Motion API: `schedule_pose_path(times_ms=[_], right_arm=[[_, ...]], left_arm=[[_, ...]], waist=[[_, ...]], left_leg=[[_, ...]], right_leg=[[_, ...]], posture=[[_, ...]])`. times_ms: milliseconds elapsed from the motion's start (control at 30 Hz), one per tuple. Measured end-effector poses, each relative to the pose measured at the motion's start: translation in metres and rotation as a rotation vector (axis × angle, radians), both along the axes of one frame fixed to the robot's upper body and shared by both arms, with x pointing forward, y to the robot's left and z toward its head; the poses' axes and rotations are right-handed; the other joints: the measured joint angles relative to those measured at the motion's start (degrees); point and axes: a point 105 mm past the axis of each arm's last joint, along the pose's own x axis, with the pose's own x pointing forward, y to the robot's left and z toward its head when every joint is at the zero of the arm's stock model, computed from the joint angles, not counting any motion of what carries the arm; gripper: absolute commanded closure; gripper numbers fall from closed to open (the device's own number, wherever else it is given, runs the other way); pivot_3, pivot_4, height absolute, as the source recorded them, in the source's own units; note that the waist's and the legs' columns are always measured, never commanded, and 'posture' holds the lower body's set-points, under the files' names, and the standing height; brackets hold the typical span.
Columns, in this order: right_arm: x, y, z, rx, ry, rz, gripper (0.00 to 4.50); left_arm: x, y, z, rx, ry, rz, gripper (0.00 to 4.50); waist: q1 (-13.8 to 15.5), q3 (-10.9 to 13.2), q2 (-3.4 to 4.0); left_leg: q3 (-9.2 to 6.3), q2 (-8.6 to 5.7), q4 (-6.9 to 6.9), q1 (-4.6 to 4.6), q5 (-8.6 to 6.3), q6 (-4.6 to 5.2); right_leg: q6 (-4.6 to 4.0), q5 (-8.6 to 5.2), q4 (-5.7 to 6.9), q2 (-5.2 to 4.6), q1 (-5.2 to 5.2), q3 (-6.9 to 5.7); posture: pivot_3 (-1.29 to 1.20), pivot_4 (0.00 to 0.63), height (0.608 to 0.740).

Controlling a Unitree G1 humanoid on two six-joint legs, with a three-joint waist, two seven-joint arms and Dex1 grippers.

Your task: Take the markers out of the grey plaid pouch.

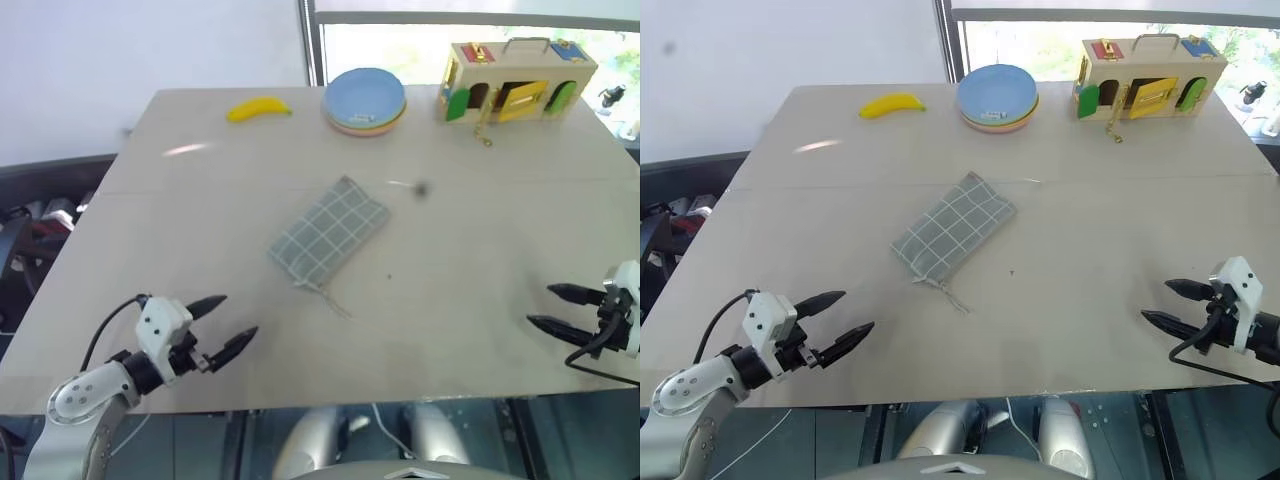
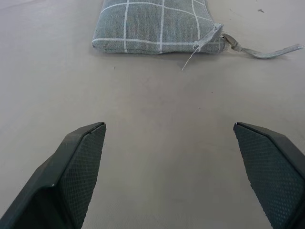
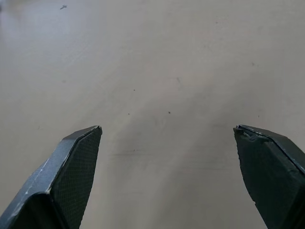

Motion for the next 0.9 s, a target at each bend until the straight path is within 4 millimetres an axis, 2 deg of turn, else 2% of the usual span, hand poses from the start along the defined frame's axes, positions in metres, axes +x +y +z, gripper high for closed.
schedule_pose_path(times_ms=[300,667,900], right_arm=[[-0.006,0.005,-0.002,0.004,0.022,0.008,0.00],[-0.003,0.008,0.002,0.010,0.009,0.026,0.00],[-0.005,0.024,0.012,0.078,0.017,0.086,0.00]], left_arm=[[0.006,0.001,0.004,0.026,-0.030,-0.028,0.05],[0.010,0.000,0.006,0.026,-0.041,-0.036,0.05],[0.013,-0.004,0.007,0.084,-0.083,-0.051,0.05]], waist=[[0.00,-0.01,0.01],[-0.02,-0.01,0.01],[0.01,-0.01,0.01]], left_leg=[[0.01,0.00,-0.01,0.00,0.01,-0.01],[0.00,0.00,-0.02,0.01,0.01,-0.02],[0.00,0.00,-0.02,0.00,0.02,-0.02]], right_leg=[[0.00,0.00,-0.01,0.00,0.00,0.01],[0.00,0.00,-0.01,0.00,0.00,0.00],[0.00,0.00,-0.02,0.00,0.00,0.00]], posture=[[0.00,0.150,0.740],[0.00,0.150,0.740],[0.00,0.150,0.740]])
